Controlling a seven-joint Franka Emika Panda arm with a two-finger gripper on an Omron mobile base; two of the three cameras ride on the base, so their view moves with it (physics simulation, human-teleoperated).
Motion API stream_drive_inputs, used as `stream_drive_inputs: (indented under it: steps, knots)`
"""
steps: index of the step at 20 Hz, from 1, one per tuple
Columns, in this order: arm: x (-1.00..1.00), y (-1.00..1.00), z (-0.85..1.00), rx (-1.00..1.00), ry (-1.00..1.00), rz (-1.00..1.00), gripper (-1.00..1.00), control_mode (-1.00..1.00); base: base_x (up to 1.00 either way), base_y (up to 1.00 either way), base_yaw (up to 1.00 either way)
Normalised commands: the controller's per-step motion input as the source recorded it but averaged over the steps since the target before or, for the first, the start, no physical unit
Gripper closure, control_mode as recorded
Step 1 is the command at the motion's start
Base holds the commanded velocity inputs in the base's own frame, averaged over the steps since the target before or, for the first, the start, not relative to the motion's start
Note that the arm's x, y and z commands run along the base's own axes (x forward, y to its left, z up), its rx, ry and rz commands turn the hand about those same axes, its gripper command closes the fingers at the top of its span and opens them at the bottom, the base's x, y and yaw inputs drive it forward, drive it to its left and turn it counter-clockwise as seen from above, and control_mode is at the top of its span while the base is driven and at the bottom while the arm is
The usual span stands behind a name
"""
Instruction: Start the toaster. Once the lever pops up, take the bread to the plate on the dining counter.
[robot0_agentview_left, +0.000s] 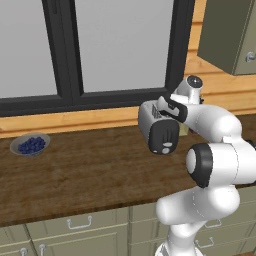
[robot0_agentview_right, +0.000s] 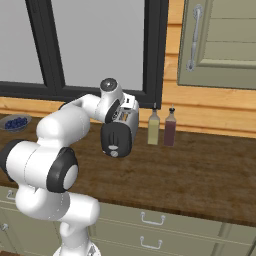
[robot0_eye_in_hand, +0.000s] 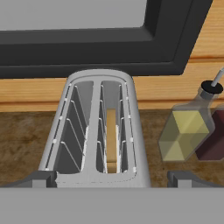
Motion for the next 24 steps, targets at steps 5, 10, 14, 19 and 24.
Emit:
stream_drive_inputs:
  steps: [5, 10, 14, 19, 24]
  knots:
    - [0.0, 0.0, 0.0, 0.0, 0.0, 0.0, -1.0, -1.0, 0.0, 0.0, 0.0]
    - [0.0, 0.0, 0.0, 0.0, 0.0, 0.0, -1.0, -1.0, 0.0, 0.0, 0.0]
    - [0.0, 0.0, 0.0, 0.0, 0.0, 0.0, -1.0, -1.0, 0.0, 0.0, 0.0]
    - [0.0, 0.0, 0.0, 0.0, 0.0, 0.0, -1.0, -1.0, 0.0, 0.0, 0.0]
    - [0.0, 0.0, 0.0, 0.0, 0.0, 0.0, -1.0, -1.0, 0.0, 0.0, 0.0]
